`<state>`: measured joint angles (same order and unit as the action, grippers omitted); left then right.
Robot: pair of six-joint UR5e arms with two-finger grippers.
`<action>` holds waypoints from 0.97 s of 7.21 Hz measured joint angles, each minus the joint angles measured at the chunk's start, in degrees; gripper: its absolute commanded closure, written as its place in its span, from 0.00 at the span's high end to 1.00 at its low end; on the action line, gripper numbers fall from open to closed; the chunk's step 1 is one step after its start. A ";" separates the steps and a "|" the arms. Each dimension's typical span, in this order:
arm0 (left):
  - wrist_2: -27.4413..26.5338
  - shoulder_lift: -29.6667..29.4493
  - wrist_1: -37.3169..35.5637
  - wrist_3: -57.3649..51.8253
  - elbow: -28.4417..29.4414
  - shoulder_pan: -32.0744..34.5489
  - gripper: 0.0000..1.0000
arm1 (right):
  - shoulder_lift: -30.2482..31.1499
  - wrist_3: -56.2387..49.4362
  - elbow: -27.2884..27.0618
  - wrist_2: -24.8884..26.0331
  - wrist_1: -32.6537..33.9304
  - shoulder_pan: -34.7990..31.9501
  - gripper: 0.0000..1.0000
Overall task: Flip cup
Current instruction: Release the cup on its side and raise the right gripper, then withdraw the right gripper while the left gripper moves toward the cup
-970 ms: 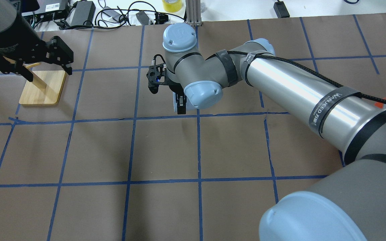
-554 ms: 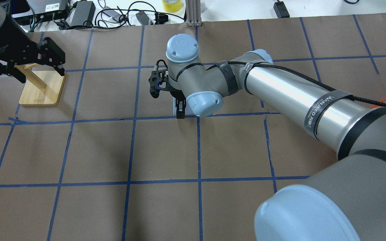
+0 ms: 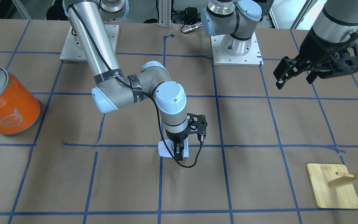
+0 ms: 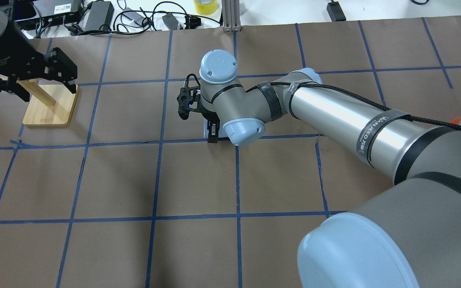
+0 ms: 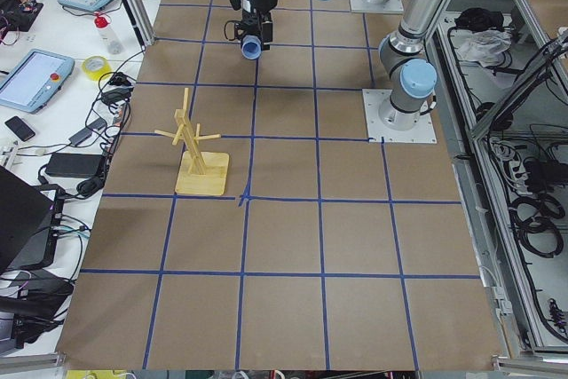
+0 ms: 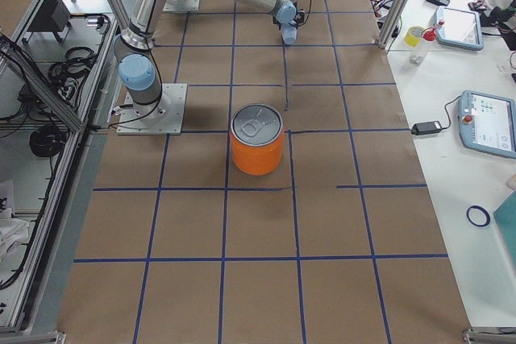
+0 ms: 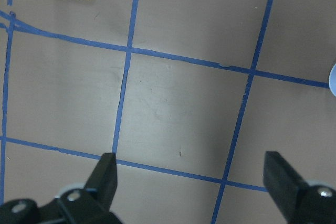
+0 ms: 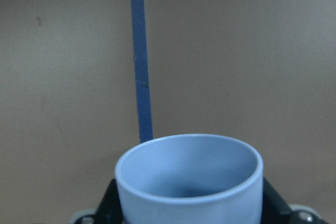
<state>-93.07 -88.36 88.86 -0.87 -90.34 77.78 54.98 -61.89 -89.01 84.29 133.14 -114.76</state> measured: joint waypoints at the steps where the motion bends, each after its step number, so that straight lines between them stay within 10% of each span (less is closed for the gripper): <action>1: 0.05 -0.01 0.00 0.00 0.00 -0.05 1.00 | 1.09 1.65 0.01 0.17 -0.32 0.10 1.00; 7: 0.61 -0.34 0.05 0.12 -0.37 -0.08 1.00 | 16.87 6.87 0.95 -6.42 -21.63 13.42 1.00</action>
<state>-92.46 -88.70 88.91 -0.75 -90.71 77.70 71.85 -55.02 -88.07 77.87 111.50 -101.34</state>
